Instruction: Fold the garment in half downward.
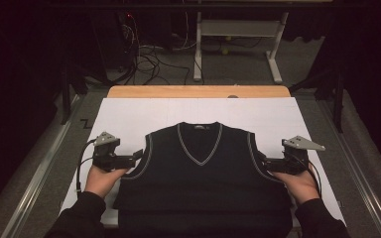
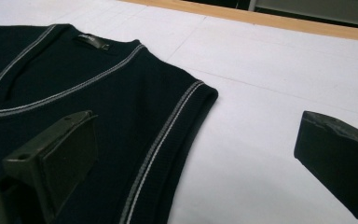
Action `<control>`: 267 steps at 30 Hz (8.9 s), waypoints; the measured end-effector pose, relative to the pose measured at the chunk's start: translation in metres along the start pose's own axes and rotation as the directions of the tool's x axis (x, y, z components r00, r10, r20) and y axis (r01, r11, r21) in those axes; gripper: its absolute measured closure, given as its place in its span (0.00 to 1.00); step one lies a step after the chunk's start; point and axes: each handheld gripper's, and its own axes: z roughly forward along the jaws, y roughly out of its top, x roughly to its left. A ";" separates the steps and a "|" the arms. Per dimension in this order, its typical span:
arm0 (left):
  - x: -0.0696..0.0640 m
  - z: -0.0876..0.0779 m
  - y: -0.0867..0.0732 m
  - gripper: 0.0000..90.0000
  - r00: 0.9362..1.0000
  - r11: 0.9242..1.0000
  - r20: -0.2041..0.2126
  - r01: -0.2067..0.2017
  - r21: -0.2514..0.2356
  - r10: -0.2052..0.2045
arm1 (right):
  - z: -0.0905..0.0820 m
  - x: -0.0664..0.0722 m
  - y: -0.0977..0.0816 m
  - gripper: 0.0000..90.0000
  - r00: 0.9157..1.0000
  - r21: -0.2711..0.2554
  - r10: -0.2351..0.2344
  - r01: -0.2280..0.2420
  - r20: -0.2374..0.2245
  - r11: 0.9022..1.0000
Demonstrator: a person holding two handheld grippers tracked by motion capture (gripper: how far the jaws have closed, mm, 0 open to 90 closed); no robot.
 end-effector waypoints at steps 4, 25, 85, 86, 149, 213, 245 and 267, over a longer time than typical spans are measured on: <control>0.005 0.016 0.012 0.00 1.000 1.000 -0.001 0.023 0.016 -0.023 | 0.014 -0.001 0.003 0.00 1.000 0.013 0.005 -0.005 -0.009 1.000; 0.011 0.085 0.026 0.17 0.985 0.958 -0.104 0.158 0.241 -0.137 | 0.099 -0.003 0.029 0.21 0.996 0.228 0.058 -0.072 0.068 0.971; -0.029 0.005 0.119 0.80 0.993 0.973 -0.104 -0.072 -0.218 0.051 | 0.015 0.008 0.126 0.87 0.986 -0.180 -0.052 0.080 0.156 0.980; -0.029 0.005 0.116 0.80 0.994 0.974 -0.100 -0.070 -0.214 0.050 | 0.016 0.008 0.124 0.87 0.987 -0.173 -0.050 0.077 0.153 0.982; -0.071 -0.046 -0.099 0.69 0.989 0.986 0.131 -0.088 0.140 0.070 | -0.081 0.063 -0.072 0.85 0.995 0.080 -0.084 0.089 -0.062 0.993; -0.038 -0.015 -0.030 0.84 0.995 0.994 -0.049 -0.086 -0.069 0.083 | -0.035 0.009 -0.014 0.90 0.999 -0.010 0.050 -0.050 0.011 0.999; -0.001 0.015 0.034 0.83 0.986 0.999 -0.167 -0.012 -0.049 0.003 | 0.040 -0.015 0.064 0.88 0.992 -0.042 -0.024 0.030 0.127 0.999; -0.030 0.031 -0.017 0.42 0.997 0.997 0.079 -0.016 0.072 0.010 | 0.026 0.013 0.005 0.45 0.999 0.083 0.039 -0.037 -0.018 0.996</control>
